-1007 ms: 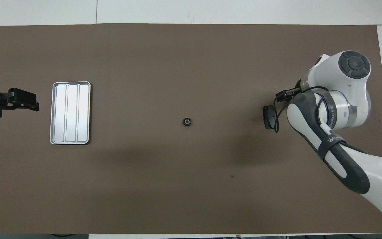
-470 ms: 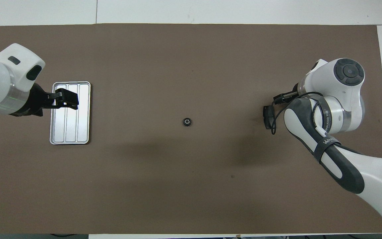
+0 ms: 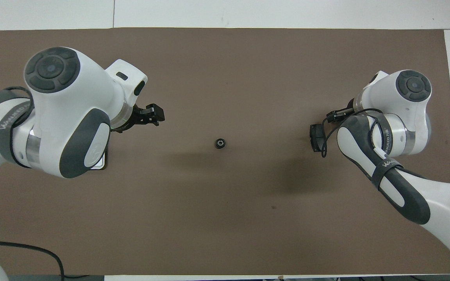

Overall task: Pick bearing gear from pile to tray
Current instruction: 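Move the left gripper from the tray toward the black part, then grasp the black part at the center with the left gripper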

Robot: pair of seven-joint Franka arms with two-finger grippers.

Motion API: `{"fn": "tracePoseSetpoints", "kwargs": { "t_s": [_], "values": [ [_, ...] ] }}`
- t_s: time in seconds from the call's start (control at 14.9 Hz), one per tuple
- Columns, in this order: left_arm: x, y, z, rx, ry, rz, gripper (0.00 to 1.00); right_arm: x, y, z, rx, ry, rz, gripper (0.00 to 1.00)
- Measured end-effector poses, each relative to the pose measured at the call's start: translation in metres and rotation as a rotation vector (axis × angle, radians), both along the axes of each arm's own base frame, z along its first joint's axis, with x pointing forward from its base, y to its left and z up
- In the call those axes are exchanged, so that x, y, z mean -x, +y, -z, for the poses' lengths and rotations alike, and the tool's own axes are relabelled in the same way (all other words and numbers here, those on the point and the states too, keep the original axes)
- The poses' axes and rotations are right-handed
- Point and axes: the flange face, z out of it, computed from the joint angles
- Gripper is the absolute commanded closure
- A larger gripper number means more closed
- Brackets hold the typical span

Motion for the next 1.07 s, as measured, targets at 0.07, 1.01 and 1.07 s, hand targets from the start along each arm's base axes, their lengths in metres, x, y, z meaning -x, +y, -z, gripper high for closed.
{"fn": "tracePoseSetpoints", "kwargs": {
  "t_s": [0.07,1.01,1.07],
  "values": [
    [-0.001,-0.011,0.012,-0.003,0.012,-0.014,0.00,0.000,0.000,0.001,0.000,-0.001,0.000,0.72],
    [0.006,-0.166,0.127,0.044,-0.026,-0.283,0.00,-0.032,0.000,-0.087,0.005,-0.051,0.006,1.00],
    [0.012,-0.170,0.133,0.050,-0.032,-0.284,0.00,-0.035,-0.002,-0.096,0.006,-0.055,0.009,1.00]
  ]
}}
